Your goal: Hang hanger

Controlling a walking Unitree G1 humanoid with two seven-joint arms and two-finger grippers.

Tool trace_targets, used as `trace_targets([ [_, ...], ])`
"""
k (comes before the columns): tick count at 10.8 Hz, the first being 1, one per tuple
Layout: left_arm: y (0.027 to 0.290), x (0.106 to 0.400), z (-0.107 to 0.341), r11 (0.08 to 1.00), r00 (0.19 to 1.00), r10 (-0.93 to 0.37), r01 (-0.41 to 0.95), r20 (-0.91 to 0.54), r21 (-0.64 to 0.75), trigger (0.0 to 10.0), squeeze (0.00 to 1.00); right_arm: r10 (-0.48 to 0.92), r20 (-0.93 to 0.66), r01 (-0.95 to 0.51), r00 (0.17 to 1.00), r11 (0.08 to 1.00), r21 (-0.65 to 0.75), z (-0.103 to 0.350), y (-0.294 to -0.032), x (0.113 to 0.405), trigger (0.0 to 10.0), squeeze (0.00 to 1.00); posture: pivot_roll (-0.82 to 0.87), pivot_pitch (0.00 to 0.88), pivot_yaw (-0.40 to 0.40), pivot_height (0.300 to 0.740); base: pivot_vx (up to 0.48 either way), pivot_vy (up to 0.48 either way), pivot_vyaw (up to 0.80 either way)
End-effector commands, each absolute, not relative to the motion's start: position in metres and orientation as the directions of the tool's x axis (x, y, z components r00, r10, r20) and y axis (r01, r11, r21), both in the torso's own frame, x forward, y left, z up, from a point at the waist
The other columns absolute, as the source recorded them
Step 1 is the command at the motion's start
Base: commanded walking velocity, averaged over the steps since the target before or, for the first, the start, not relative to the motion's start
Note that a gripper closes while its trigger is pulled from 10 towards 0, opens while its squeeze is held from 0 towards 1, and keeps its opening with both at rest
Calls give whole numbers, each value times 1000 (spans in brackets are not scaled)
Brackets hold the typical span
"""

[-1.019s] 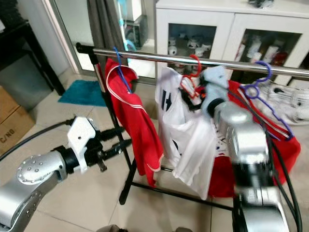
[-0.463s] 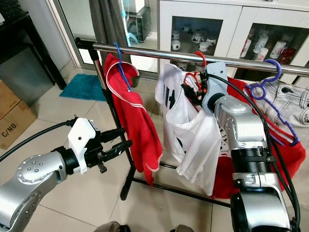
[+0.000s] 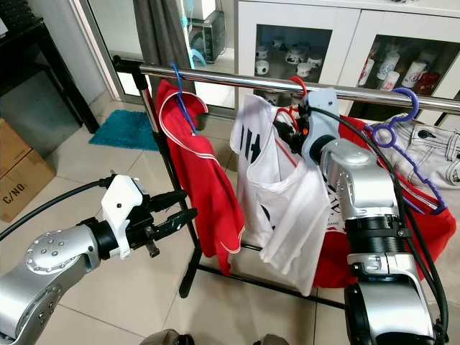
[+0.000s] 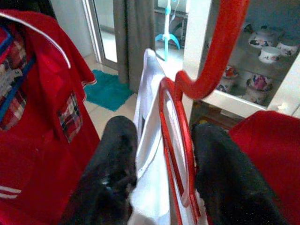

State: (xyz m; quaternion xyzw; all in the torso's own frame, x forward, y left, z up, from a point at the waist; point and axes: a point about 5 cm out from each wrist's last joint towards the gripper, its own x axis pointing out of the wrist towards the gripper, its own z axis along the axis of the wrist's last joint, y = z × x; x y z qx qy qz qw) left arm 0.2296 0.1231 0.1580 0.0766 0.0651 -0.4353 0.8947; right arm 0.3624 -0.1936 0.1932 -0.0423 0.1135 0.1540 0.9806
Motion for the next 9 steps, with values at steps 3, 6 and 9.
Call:
trace_targets([
  [3,120,230,160,597,602,-778,797,-177,86,10000,0,271,-248,-298,930,951,-79,195,-194,367,0,0,-77,60,73,740,0,0,0],
  [6,119,230,160,596,601,-780,798,-173,86,10000,0,267,-242,-295,933,952,-86,197,-194,369,0,0,-83,61,70,740,0,0,0],
  [9,118,231,160,601,606,-777,795,-168,86,10000,0,282,-236,-307,930,949,-75,198,-191,368,0,0,-87,59,71,740,0,0,0],
])
